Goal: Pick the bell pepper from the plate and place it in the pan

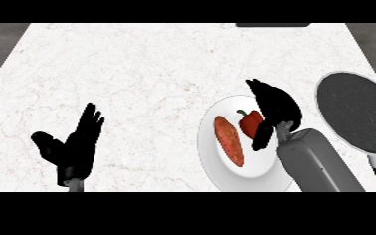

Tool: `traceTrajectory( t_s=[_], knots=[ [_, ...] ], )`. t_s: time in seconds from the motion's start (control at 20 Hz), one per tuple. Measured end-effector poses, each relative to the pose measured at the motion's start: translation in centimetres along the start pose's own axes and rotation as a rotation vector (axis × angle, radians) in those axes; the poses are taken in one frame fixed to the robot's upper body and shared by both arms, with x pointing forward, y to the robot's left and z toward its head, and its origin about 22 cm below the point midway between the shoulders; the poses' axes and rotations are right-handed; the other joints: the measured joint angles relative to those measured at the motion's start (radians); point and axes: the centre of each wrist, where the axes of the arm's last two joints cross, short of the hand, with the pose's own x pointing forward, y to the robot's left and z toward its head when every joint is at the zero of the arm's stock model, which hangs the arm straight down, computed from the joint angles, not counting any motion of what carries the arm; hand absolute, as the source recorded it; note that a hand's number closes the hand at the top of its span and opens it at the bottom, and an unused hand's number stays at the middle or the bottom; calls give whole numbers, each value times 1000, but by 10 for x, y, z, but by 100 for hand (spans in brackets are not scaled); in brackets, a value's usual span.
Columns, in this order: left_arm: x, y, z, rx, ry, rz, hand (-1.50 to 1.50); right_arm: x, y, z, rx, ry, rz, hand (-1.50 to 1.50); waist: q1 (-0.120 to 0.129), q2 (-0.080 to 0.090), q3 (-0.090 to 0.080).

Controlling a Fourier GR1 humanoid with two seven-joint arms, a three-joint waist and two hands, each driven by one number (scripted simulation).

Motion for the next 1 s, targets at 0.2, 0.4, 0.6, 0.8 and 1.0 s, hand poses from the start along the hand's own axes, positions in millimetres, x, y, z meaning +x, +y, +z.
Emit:
traceTrajectory(
  t_s=[0.2,0.4,0.6,0.8,1.0],
  knots=[
    [-2,-2,2,-1,-14,2,0,-4,6,-9,-24,4,2,-150,0,1,0],
    [0,-2,2,-2,-3,2,0,-7,17,-13,-17,21,11,150,0,1,-1],
    [-3,-1,4,-1,-12,-1,0,-14,26,-23,-14,-49,15,150,2,0,-1],
    [-1,0,1,-6,-1,0,0,-13,35,-28,-58,-116,39,150,1,-7,-6],
    [-1,-3,3,2,0,-1,0,-16,35,-33,-81,-137,46,150,0,-10,-9]
  ],
)
